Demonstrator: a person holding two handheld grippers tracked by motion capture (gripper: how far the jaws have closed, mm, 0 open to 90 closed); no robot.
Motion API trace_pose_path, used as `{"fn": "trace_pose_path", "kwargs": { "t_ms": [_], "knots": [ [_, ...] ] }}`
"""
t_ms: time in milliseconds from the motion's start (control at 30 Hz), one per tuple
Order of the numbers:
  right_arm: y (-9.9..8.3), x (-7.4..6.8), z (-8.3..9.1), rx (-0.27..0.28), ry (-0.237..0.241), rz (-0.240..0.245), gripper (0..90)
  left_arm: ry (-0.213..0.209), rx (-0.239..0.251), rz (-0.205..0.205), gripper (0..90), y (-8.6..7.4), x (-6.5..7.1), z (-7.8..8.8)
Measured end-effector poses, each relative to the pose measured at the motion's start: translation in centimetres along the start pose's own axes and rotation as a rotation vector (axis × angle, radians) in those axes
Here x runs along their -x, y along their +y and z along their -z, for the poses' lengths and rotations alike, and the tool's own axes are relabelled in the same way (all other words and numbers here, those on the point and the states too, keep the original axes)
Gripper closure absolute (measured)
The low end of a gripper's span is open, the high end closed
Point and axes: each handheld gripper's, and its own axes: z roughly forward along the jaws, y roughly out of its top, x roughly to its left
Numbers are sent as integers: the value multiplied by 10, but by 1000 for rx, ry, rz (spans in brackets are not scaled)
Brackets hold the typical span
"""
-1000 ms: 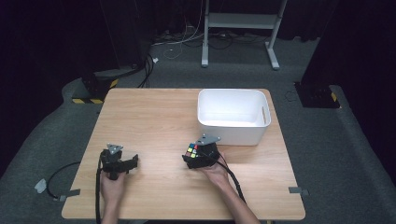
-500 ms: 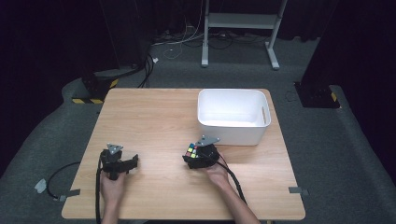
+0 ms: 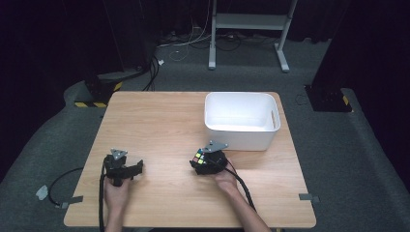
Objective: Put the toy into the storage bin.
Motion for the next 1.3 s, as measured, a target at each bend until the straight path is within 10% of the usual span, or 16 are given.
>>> {"fn": "trace_pose_path", "kwargs": {
  "t_ms": [1300],
  "knots": [
    [6,1,22,25,36,-2,334,0,0,0,145,0,0,0]
  ]
}}
